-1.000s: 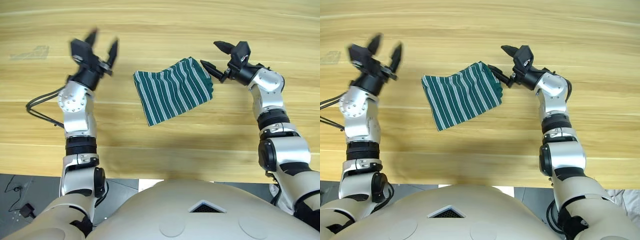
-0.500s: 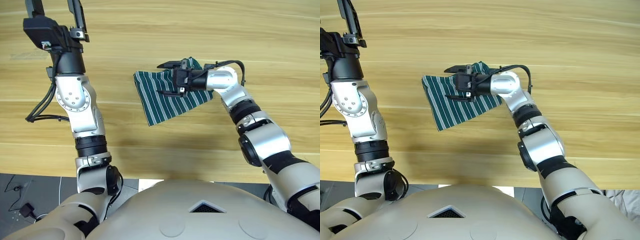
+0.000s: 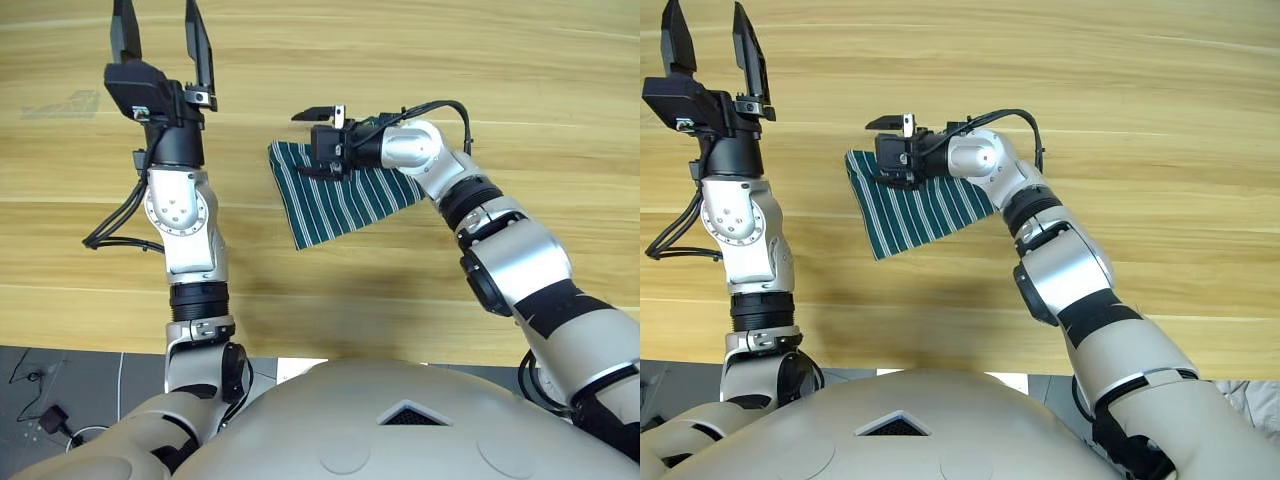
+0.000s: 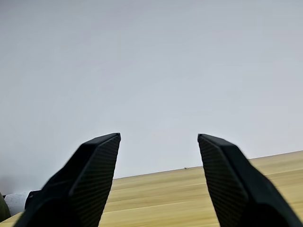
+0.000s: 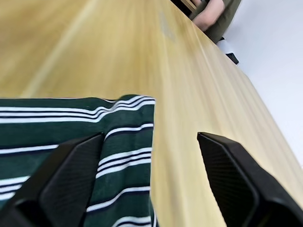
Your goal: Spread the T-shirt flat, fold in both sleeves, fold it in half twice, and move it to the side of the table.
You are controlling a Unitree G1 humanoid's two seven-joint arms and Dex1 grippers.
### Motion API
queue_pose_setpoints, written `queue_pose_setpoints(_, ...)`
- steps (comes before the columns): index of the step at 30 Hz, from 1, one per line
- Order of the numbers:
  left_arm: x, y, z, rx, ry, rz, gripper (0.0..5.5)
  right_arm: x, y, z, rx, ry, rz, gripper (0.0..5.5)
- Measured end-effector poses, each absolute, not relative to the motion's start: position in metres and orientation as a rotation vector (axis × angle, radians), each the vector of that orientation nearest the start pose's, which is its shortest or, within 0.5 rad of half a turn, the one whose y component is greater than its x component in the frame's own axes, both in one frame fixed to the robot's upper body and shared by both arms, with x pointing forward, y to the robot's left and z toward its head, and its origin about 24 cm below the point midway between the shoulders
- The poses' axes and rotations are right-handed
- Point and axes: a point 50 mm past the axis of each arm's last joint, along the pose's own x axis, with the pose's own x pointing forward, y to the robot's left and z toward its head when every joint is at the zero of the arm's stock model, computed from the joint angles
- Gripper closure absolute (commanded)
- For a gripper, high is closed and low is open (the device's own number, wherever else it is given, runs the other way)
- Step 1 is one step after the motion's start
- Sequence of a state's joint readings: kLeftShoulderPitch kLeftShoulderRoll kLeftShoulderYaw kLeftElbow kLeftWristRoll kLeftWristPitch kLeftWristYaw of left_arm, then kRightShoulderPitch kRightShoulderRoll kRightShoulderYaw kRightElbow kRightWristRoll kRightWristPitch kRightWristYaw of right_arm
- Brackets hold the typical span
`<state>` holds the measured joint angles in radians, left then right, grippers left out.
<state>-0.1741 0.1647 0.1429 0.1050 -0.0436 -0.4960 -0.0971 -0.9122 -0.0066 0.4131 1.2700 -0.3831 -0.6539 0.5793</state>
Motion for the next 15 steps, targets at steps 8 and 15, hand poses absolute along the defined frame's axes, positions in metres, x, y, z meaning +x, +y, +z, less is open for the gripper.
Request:
queue_pose_setpoints(8,0.27,0.189,0.11,0.148,-0.554,-0.045,2.47,0.334,-0.012,0.035,-1.066,-0.05,1.168,1.87)
queue_pose_setpoints(15,0.267,0.188,0.105,0.141,-0.54,-0.043,2.47,0.35,-0.056,0.032,-1.096,0.011,0.966,1.87)
